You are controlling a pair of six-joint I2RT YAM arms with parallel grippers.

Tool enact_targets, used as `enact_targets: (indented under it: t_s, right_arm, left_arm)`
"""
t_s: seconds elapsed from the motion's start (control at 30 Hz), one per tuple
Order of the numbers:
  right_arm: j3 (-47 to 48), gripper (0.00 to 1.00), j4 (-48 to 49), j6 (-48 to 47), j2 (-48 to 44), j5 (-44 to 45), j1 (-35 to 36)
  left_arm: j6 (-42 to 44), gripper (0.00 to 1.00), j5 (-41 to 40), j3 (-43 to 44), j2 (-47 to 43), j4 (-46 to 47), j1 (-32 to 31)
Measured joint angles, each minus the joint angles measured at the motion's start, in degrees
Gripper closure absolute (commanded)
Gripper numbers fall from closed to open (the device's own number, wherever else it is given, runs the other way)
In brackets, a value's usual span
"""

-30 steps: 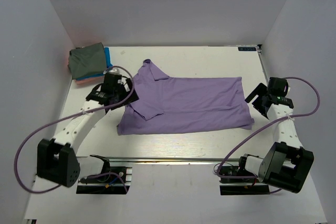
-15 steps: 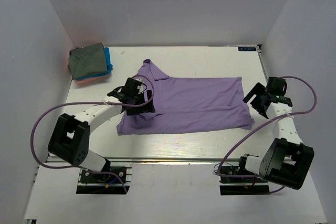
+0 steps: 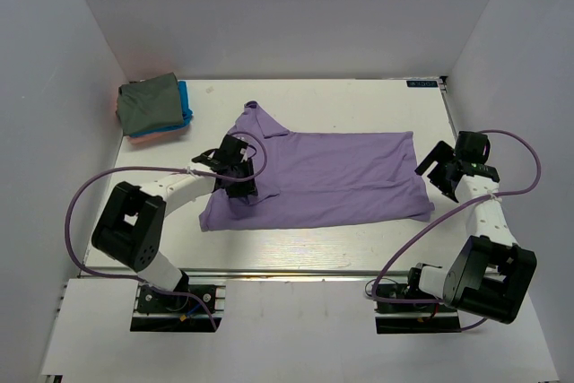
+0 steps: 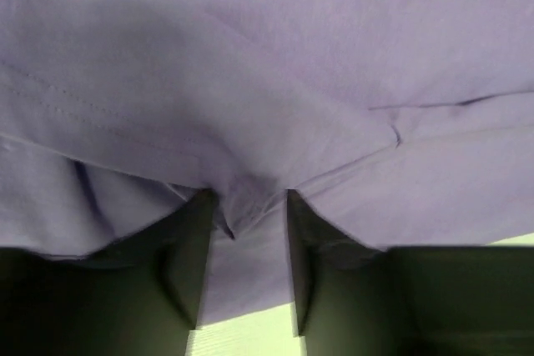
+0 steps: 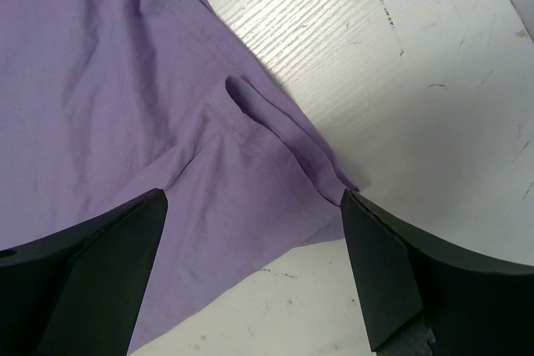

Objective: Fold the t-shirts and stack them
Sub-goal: Fold the flattened tshirt in 1/3 of the way

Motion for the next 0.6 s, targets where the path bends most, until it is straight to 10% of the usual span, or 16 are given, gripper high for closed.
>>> enact_targets:
  t_s: [0.13,0.6]
  right_arm:
    - [0.00,0.10,0.02,-0.07,0.00,-0.02,0.00]
    - [-0.11,0.10,0.04,-0.33,0.04,-1.03,0.00]
  left_arm:
    - [-0.61,1.00,-0.55,0.04,0.72,1.22,-0.04]
    - [4.35,1.00,-0.61,7.30,6.56,4.33,-0.13]
